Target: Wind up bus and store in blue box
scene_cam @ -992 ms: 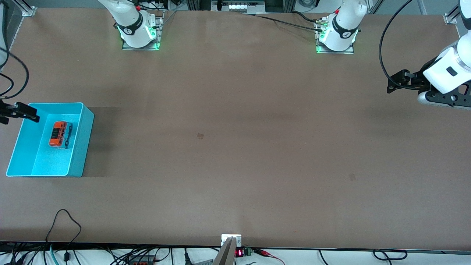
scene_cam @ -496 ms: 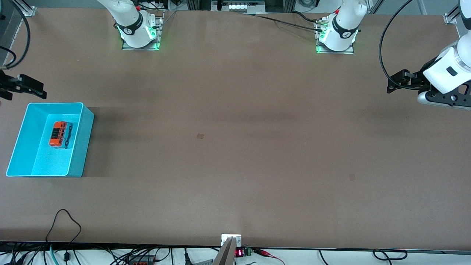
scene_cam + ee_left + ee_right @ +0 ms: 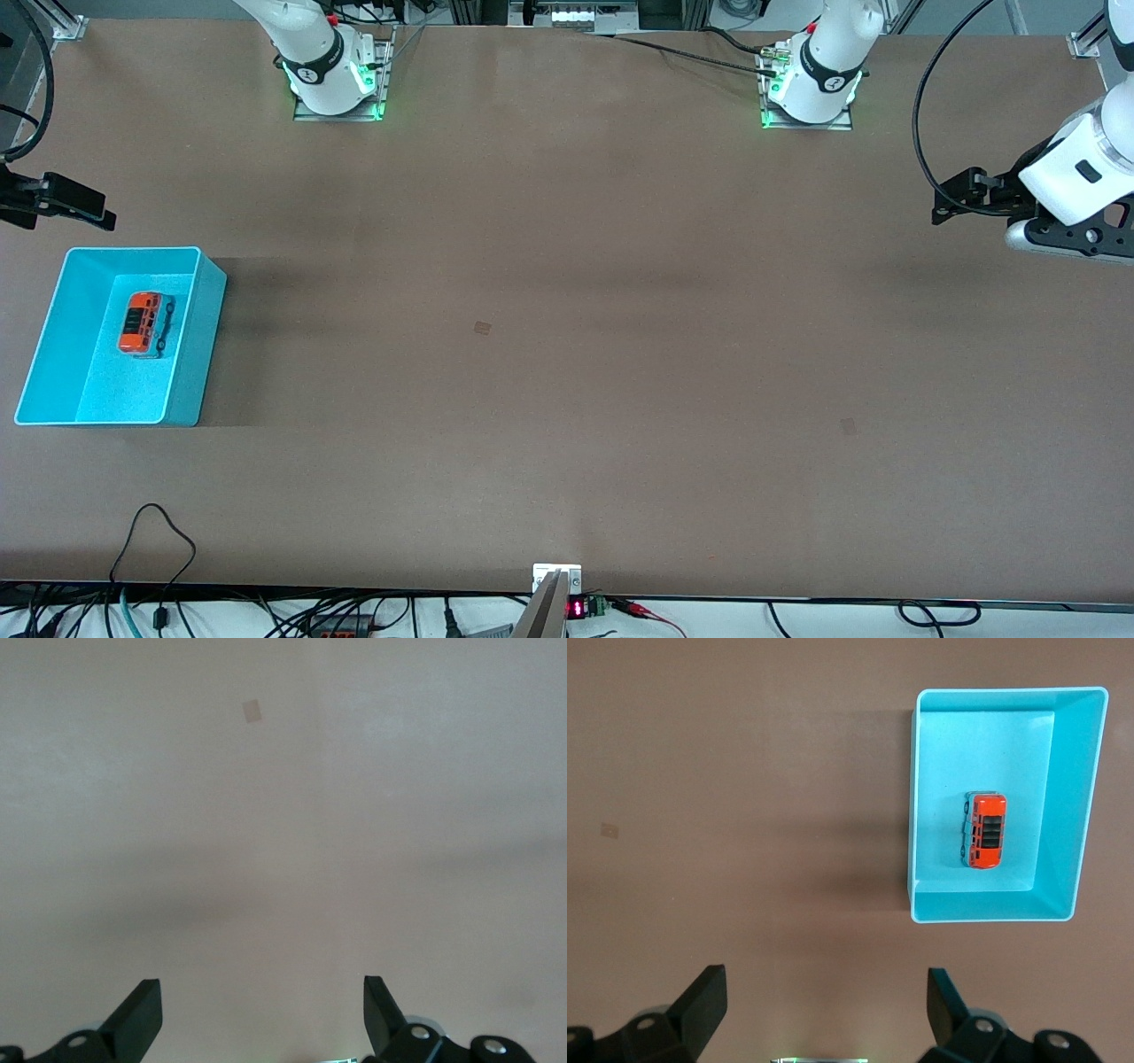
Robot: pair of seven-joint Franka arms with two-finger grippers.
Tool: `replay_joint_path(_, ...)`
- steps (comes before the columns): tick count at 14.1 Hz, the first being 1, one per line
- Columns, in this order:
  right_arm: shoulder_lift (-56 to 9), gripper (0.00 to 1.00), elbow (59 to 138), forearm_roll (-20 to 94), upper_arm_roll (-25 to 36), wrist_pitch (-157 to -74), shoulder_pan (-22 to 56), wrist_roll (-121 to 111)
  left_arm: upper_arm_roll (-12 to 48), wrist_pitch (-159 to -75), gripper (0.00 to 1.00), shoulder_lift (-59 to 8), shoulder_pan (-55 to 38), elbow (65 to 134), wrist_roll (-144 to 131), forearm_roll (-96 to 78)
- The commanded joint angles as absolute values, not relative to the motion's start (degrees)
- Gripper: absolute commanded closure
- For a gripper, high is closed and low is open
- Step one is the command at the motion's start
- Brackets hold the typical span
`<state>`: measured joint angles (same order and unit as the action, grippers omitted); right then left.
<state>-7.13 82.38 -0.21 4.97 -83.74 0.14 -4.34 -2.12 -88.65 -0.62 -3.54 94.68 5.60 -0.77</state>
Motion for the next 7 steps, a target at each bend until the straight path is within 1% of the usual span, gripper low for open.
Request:
replay_joint_path(1,-7.21,0.00,81.83,0.70,4.66,-82.88,-0.18,-3.25,-2.29,-88.42,0.00,-0.53,-3.78,94.04,5.10,-0.79)
replay_joint_path(7,-7.21,0.00,82.00,0.70,4.66,-82.62,-0.09,-3.16,-2.29,-88.42,0.00,-0.53,-3.78,93.96,5.10,-0.79)
